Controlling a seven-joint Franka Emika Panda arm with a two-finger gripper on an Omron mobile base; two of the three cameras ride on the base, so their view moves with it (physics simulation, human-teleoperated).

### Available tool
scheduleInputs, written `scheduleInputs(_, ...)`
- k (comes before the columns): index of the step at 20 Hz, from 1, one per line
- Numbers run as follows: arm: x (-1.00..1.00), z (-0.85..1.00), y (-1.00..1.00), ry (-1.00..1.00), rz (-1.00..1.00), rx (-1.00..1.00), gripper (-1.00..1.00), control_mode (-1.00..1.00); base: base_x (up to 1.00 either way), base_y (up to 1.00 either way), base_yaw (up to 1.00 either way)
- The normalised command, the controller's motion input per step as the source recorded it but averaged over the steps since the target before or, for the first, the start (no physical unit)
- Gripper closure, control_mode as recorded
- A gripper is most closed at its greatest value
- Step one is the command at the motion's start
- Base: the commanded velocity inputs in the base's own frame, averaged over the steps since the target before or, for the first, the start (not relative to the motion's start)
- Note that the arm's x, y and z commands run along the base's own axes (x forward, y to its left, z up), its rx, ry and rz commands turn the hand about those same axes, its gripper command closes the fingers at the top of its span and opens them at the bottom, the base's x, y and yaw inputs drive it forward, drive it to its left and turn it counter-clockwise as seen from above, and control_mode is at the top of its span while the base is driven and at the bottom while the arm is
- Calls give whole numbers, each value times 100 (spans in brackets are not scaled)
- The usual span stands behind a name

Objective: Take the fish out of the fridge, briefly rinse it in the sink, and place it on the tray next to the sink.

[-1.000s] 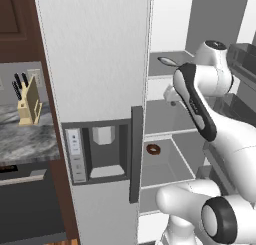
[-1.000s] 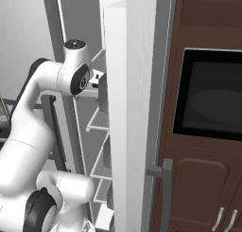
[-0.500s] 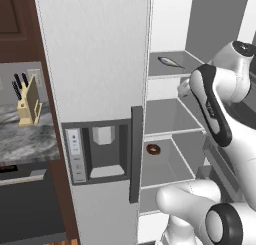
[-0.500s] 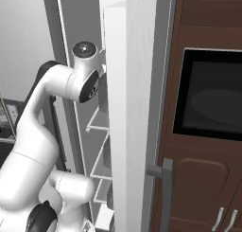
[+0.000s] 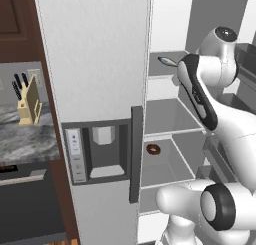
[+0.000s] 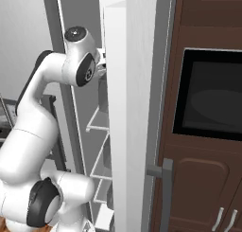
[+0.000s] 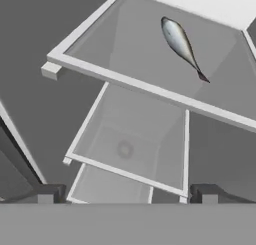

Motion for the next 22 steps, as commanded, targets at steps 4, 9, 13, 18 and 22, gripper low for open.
scheduleInputs(4,6,0,-1,0,1,0,-100,-100,0,0,0)
scheduleInputs(9,52,0,-16,-4,8,2,-100,-100,0,0,0)
scheduleInputs(13,83,0,-5,-9,5,0,-100,-100,0,0,0)
scheduleInputs(18,81,0,-2,-4,0,0,-100,-100,0,0,0)
scheduleInputs(22,58,3,0,3,0,0,-100,-100,0,0,0)
